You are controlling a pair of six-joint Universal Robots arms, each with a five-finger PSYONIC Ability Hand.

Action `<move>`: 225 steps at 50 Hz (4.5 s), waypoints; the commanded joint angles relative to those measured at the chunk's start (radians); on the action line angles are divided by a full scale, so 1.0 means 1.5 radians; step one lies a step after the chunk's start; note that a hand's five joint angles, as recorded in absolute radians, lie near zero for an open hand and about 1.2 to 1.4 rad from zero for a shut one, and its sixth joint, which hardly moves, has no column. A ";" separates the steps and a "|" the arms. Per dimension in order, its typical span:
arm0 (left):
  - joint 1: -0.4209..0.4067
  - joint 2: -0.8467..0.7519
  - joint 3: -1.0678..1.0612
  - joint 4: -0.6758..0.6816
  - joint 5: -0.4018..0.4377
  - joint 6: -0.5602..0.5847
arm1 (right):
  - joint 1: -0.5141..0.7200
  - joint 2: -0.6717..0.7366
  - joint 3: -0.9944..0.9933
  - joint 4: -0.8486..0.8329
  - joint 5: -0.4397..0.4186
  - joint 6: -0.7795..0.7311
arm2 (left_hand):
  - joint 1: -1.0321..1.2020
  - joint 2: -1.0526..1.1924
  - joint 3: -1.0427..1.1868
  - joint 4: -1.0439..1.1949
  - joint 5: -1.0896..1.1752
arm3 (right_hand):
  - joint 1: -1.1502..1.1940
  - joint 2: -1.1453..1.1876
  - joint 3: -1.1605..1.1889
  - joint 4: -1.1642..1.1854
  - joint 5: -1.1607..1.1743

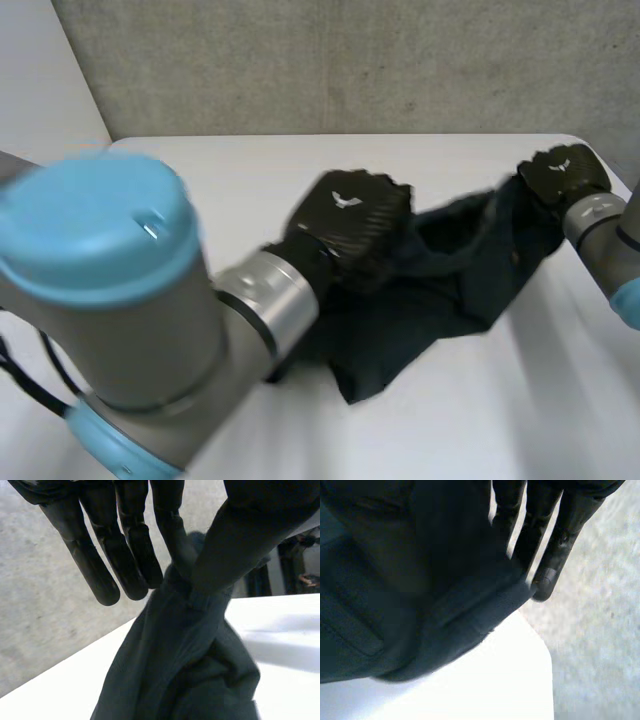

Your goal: Fold the shorts.

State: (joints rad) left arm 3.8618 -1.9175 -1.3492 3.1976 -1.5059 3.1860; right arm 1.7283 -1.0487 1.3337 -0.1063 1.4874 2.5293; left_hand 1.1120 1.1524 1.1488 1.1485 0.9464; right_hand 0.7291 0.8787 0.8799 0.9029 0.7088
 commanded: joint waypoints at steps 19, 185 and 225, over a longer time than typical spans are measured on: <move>0.177 0.100 -0.155 0.027 -0.099 0.010 | 0.098 -0.301 0.110 0.265 -0.103 0.134 | -0.458 -0.485 -0.483 -0.482 -0.464 | -0.316 -0.416 -0.417 -0.432 -0.419; 0.277 -0.027 -0.357 0.244 -0.194 0.323 | 0.211 -0.090 0.282 -0.070 -0.018 0.120 | -0.435 -0.462 -0.460 -0.459 -0.441 | 0.445 0.345 0.344 0.329 0.342; 0.153 0.088 -0.027 -0.081 -0.152 0.233 | 0.310 0.046 0.173 -0.114 -0.004 0.530 | 0.190 0.163 0.165 0.165 0.184 | -0.359 -0.459 -0.460 -0.475 -0.462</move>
State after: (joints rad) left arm 4.1001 -1.7763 -1.4845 3.1471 -1.7262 3.5865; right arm 2.1748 -1.0845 1.6610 -0.2687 1.4717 3.3368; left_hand 1.1683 1.1955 1.1906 1.1956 0.9611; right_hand 0.2067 0.2212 0.2132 0.2351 0.0743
